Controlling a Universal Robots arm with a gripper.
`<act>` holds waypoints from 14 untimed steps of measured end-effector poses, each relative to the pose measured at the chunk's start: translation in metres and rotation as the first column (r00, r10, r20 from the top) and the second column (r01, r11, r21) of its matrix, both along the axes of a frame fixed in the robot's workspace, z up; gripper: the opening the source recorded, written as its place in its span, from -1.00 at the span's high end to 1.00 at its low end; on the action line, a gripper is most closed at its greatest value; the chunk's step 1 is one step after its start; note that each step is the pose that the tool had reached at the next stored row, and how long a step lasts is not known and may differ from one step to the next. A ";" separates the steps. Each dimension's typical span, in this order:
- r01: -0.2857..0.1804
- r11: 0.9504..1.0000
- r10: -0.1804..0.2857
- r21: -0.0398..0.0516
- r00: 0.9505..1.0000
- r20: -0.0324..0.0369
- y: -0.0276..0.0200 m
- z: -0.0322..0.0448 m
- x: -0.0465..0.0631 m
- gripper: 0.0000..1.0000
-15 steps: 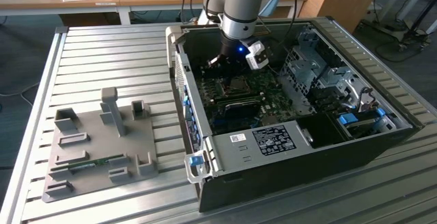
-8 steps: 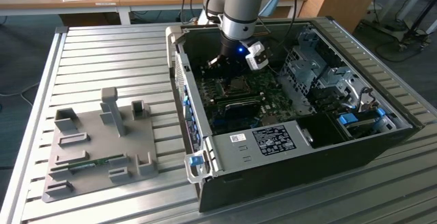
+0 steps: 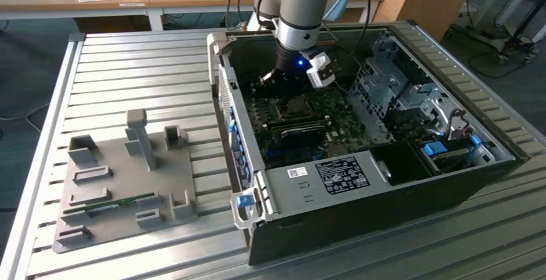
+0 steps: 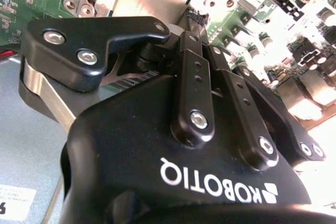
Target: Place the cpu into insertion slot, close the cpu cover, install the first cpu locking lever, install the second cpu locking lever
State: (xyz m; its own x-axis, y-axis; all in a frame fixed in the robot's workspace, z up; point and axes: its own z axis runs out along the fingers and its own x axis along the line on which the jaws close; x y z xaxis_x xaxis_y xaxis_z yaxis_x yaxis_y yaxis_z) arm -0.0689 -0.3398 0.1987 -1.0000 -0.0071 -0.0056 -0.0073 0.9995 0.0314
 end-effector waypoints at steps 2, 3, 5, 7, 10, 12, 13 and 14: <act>0.000 1.000 0.000 0.000 1.000 0.000 0.0000 -0.0001 0.000 0.79; 0.000 1.000 0.000 0.000 1.000 0.000 0.0000 -0.0001 0.000 0.79; 0.000 1.000 0.000 0.000 1.000 0.000 -0.0001 -0.0004 0.000 0.79; 0.000 1.000 0.000 0.000 1.000 0.000 0.0000 -0.0005 0.000 0.79; 0.000 1.000 0.000 0.000 1.000 0.000 0.0000 -0.0005 0.000 0.79; 0.000 1.000 0.000 0.001 1.000 0.001 0.0002 0.0002 0.000 0.79; 0.000 1.000 0.000 0.002 1.000 0.001 0.0003 0.0009 0.000 0.79; 0.000 1.000 0.000 0.001 1.000 0.001 0.0002 0.0026 0.000 0.79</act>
